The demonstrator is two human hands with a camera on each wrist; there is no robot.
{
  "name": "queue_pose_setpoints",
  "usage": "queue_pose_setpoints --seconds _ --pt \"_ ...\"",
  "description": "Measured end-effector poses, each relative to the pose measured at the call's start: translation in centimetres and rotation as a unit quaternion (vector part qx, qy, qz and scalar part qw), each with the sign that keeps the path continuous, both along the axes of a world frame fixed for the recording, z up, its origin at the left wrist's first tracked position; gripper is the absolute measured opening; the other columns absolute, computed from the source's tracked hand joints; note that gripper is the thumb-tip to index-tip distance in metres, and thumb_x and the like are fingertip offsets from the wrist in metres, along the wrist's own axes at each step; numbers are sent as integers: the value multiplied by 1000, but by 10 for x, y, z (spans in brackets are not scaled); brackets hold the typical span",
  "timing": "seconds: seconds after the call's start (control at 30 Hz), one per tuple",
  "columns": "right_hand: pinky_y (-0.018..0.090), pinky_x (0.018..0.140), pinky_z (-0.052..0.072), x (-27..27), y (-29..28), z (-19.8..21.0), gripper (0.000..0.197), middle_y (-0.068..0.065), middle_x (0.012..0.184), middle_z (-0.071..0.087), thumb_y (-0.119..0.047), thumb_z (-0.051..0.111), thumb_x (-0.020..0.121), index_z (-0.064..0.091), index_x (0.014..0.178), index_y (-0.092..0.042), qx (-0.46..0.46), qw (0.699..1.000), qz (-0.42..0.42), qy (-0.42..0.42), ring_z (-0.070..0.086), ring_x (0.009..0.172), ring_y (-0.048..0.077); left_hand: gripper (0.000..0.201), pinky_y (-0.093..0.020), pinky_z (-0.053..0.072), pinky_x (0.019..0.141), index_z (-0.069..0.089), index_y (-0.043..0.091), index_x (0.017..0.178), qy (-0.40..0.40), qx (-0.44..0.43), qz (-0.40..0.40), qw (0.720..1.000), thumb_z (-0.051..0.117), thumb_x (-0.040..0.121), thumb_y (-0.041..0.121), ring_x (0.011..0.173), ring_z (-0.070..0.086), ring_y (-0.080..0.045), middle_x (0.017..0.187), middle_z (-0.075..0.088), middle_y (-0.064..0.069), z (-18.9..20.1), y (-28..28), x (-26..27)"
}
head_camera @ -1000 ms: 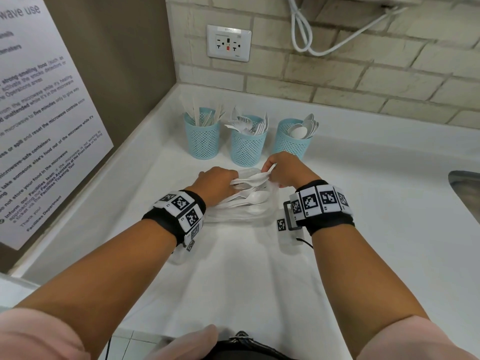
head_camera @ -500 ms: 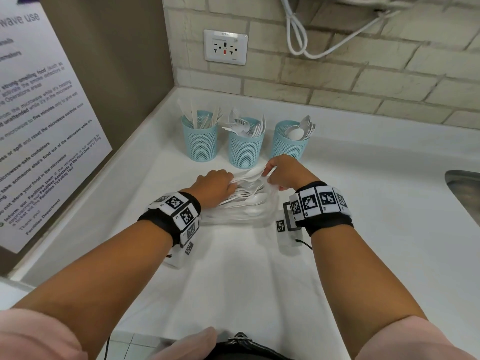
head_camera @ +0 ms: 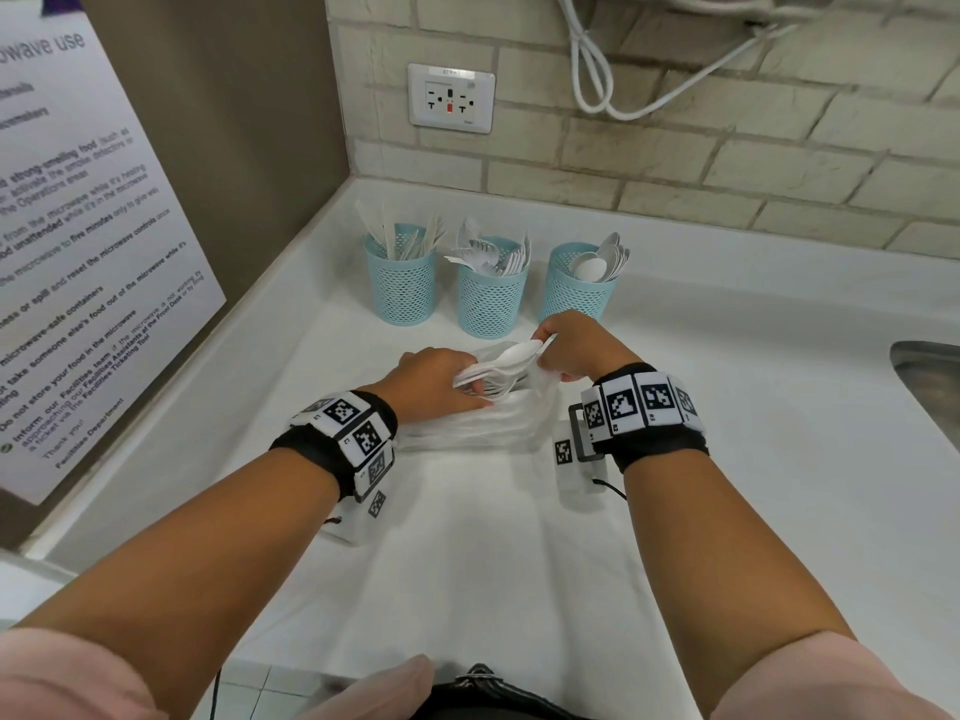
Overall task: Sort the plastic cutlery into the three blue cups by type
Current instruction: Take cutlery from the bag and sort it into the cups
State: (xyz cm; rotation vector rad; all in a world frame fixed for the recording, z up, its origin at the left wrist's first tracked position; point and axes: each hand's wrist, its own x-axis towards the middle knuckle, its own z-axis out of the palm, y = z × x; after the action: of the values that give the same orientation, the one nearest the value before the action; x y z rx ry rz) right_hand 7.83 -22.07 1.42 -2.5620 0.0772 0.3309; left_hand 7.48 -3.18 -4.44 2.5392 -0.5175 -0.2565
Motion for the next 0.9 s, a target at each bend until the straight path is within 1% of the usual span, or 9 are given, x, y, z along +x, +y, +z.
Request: queue_pose_setpoints --seconds 0.1,0.23,0.33,0.4,0.47,0.67,0.73,0.8,0.9 --pt "33 81 55 -2 1 1 27 4 96 53 6 51 86 66 105 -6 -2 1000 3 2 55 86 21 14 -37 39 95 66 25 88 -12 35 -20 999 68 80 36 95 60 -18 92 68 6 2 -4 -2" --pt "31 78 54 -3 1 2 29 3 93 52 8 49 86 66 105 -6 -6 1000 6 3 54 85 21 27 -37 40 92 68 27 102 -8 70 -32 997 63 83 44 99 59 -22 101 69 3 1 -5 -1" --pt "24 65 52 -3 -1 3 27 2 90 52 7 52 86 66 105 -7 3 1000 0 12 54 85 21 22 -36 42 86 66 27 86 1 47 -39 998 60 86 48 88 58 -21 86 67 4 0 -4 0" --pt "21 63 50 -3 -2 4 26 4 96 52 6 53 86 65 106 -6 2 1000 1 18 54 86 21 30 -32 39 74 54 28 65 5 15 -34 999 57 88 48 72 53 -18 66 57 8 0 -2 0" --pt "20 61 49 -3 -2 5 25 6 99 52 5 54 87 64 106 -7 1 1000 2 21 54 86 22 37 -29 34 63 47 28 57 14 -28 -24 999 58 89 41 61 47 -14 57 49 10 3 -1 1" --pt "21 61 47 -1 -1 6 24 4 97 53 -1 60 85 64 107 -9 -7 1000 20 20 55 81 19 37 -22 28 55 53 3 67 38 -123 -5 992 62 89 32 53 37 -9 58 42 3 10 4 7" --pt "17 59 41 1 -1 9 24 1 95 53 -4 63 84 64 108 -10 -3 999 34 4 52 76 15 34 -17 28 51 53 11 62 37 -168 17 985 64 88 30 51 36 -5 56 42 6 13 4 10" --pt "15 58 37 4 1 14 25 -1 91 56 -3 62 84 64 108 -11 33 998 41 -21 51 77 13 31 -13 28 49 51 19 60 36 -210 43 976 66 86 28 48 36 -2 56 42 8 20 4 13" --pt "19 68 47 4 4 23 26 1 89 62 0 51 89 61 109 -14 243 970 1 21 58 82 14 20 -16 35 57 62 17 73 48 -271 74 958 66 85 32 57 45 -4 63 51 8 26 3 18"
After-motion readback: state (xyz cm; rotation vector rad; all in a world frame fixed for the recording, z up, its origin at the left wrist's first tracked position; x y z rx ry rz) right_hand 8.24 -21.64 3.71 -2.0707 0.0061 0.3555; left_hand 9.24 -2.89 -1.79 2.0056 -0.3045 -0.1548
